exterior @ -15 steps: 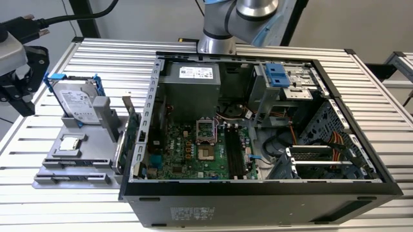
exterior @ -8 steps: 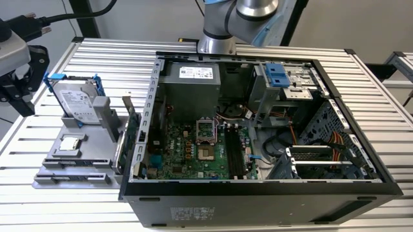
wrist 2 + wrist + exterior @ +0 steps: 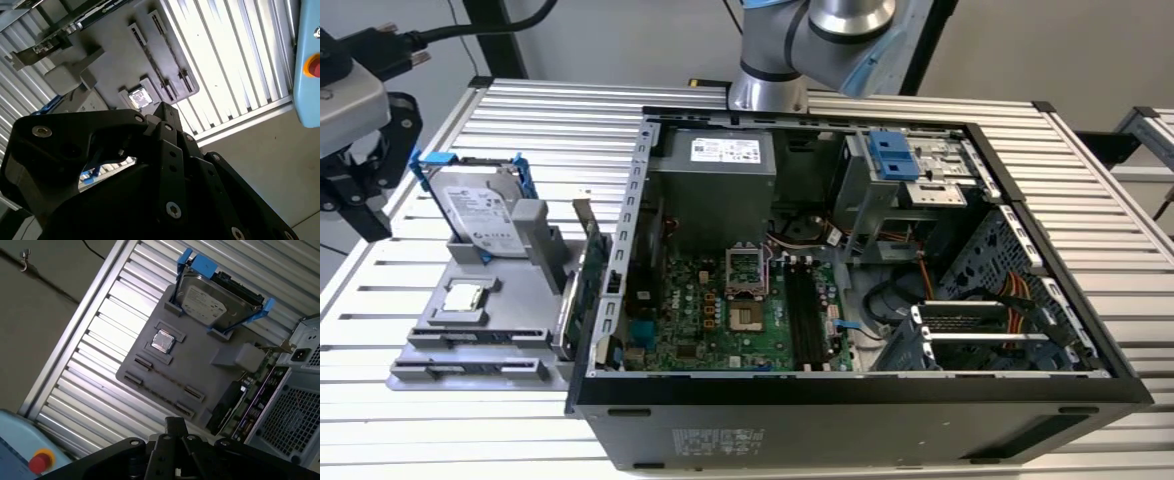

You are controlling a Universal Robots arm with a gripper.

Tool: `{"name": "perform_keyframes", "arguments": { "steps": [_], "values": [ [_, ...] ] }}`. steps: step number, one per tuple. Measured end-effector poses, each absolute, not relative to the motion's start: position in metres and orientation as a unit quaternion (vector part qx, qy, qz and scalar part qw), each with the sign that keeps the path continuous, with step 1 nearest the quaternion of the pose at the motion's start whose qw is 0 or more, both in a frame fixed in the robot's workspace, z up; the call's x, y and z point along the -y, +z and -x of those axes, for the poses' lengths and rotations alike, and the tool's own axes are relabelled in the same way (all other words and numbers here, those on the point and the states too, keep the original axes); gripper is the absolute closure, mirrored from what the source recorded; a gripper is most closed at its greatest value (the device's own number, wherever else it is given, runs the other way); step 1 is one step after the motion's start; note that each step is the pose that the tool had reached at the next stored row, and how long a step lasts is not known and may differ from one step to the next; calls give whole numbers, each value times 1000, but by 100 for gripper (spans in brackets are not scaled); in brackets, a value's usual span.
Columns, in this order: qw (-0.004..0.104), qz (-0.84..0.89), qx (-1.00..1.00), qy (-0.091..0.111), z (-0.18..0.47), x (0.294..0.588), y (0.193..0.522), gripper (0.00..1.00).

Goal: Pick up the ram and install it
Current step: 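Pick up the ram and move it above insertion slot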

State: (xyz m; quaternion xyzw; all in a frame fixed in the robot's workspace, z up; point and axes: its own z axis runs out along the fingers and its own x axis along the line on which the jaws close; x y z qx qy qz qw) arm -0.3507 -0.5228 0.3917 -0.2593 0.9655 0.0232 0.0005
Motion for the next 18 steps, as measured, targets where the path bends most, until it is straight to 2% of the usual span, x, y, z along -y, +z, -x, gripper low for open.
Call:
{"name": "perform_keyframes", "arguments": {
  "steps": [18],
  "values": [
    [-1,316,-948,21,351,523,392,100]
  ]
}}
